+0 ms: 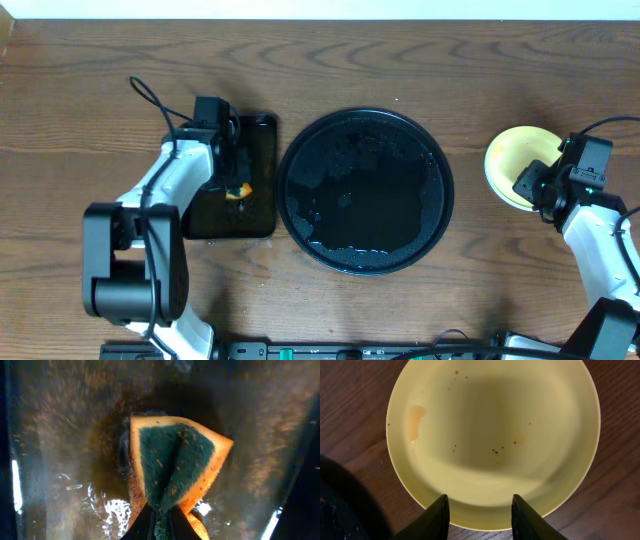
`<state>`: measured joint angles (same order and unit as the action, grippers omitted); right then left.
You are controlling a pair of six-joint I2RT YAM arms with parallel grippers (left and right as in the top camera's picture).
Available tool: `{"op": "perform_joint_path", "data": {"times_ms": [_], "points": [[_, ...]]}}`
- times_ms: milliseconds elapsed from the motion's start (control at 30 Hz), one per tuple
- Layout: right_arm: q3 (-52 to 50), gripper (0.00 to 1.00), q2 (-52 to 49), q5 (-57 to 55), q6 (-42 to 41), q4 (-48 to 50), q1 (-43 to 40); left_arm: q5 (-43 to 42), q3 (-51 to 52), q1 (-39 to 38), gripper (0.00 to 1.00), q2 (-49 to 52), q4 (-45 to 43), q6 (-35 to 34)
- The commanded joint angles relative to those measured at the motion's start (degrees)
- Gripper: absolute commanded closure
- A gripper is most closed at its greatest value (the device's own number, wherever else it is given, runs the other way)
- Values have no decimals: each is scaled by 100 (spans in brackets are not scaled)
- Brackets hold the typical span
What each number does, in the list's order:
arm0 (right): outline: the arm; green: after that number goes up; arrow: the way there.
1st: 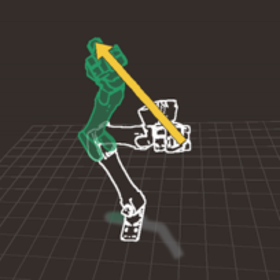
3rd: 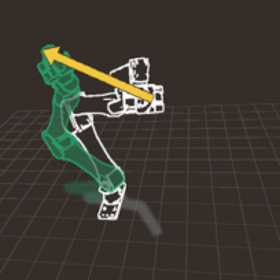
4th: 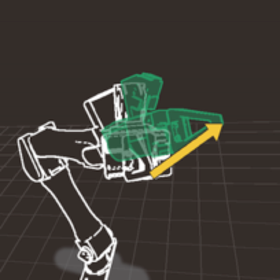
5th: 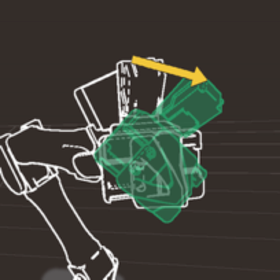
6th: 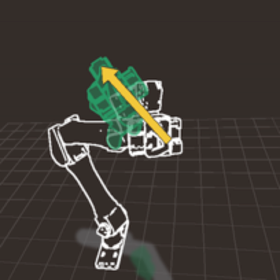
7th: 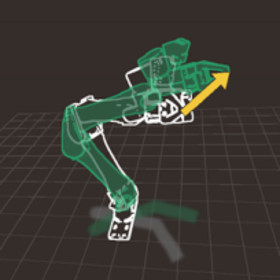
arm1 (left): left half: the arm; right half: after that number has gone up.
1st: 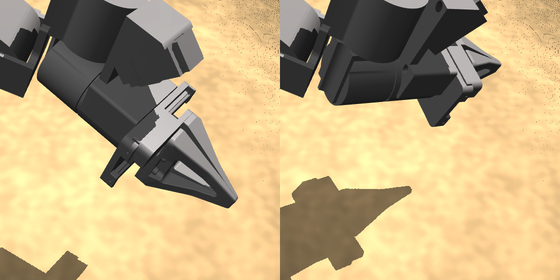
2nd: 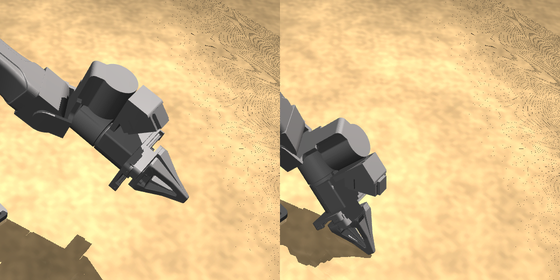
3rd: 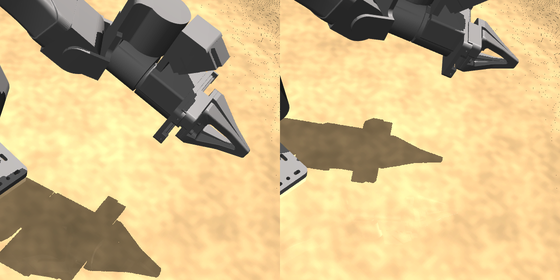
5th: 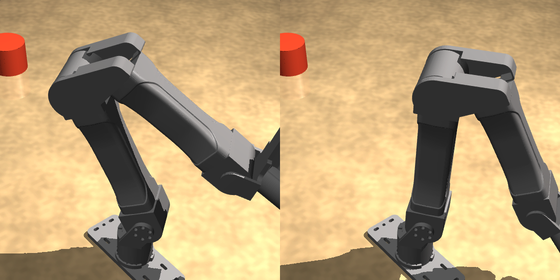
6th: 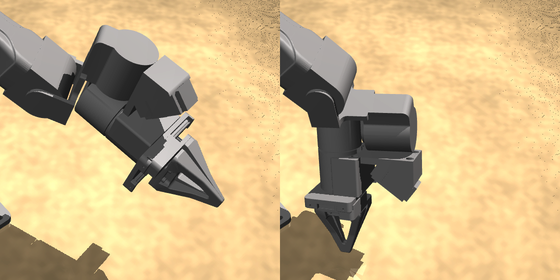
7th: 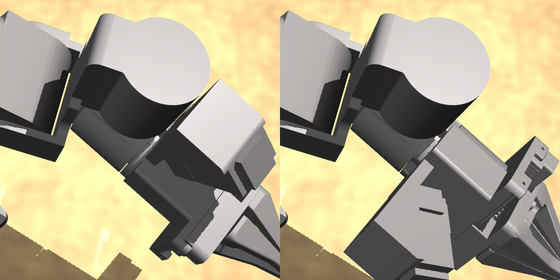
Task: Clean dirty plates on tray and stack at the side
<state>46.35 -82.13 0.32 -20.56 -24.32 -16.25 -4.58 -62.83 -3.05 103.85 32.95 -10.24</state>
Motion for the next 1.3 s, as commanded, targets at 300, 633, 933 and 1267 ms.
{"op": "perform_joint_path", "data": {"times_ms": [300, 633, 933, 1267], "points": [[90, 56, 66, 299, 894, 37, 291, 186, -129, 2, 36, -684, 55, 35], [286, 27, 369, 822, 2166, -52, 1370, 184, -127, 2, 34, -1611, 894, 7], [282, 1, 610, 876, 2009, -1222, 1506, 164, -81, 2, 25, -2317, 2229, -315], [-400, 1, 2656, 855, 2044, -1419, 1521, 140, 1491, -138, 24, -4854, 1314, -186]]}}
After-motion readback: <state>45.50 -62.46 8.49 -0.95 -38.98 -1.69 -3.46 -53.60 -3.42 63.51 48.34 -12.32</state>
